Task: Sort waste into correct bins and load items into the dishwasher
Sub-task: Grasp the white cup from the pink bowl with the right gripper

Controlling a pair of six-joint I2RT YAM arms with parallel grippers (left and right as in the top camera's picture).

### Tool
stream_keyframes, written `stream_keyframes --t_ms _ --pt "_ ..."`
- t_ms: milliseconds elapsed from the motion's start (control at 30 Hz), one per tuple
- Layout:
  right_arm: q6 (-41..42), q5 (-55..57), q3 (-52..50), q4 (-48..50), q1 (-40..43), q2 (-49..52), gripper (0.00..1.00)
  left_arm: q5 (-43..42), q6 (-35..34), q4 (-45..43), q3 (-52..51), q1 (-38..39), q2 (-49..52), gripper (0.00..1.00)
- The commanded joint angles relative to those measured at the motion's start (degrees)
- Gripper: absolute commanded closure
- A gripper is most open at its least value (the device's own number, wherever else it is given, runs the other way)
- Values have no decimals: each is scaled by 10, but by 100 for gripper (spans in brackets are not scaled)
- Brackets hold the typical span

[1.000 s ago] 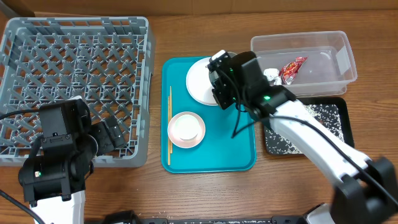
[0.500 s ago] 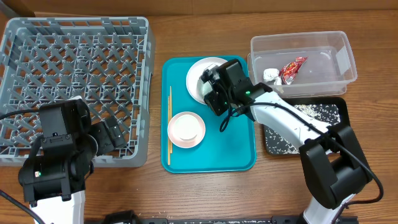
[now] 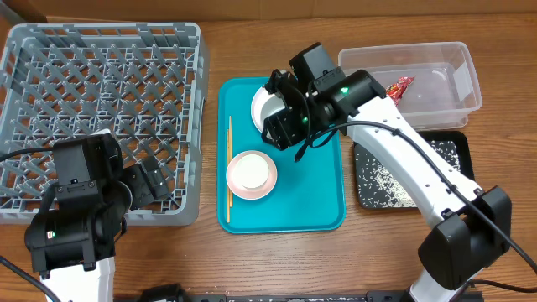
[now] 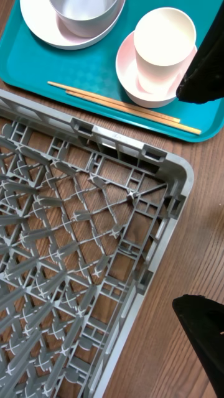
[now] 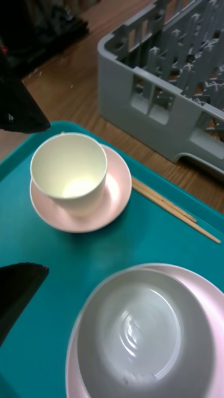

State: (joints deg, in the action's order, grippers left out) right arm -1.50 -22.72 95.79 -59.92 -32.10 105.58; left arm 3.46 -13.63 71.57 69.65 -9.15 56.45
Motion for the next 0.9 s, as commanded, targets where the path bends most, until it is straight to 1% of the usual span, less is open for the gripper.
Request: stream_keyframes --t_ms 0,67,300,367,467,533,600,633,667,733,867 --pt "47 -23 -32 5 -18 1 37 -5 -12 -3 9 -4 1 0" --pt "55 -22 -60 23 -30 1 41 -5 -12 -3 9 -4 2 0" --pt "117 27 -147 103 -62 1 47 -5 -12 -2 9 -4 2 0" --pt "124 28 -164 122 -68 2 52 -5 -12 -2 9 -4 2 0" --pt "139 36 -182 140 -71 3 55 -5 -12 -2 9 -4 2 0" --pt "147 36 -190 147 -72 3 57 -5 -12 -1 9 -4 2 0" --pt "149 36 -193 149 -72 6 65 -5 -12 0 9 -4 2 0" --pt "149 37 -193 149 -71 7 71 -5 -12 0 9 -4 2 0" --pt "151 36 -193 151 -72 8 74 -5 -12 0 9 -4 2 0" --pt "151 36 -193 151 -72 9 76 -5 -12 0 9 -4 2 0" --pt "153 36 -193 142 -72 9 78 -5 -12 2 9 -4 2 0"
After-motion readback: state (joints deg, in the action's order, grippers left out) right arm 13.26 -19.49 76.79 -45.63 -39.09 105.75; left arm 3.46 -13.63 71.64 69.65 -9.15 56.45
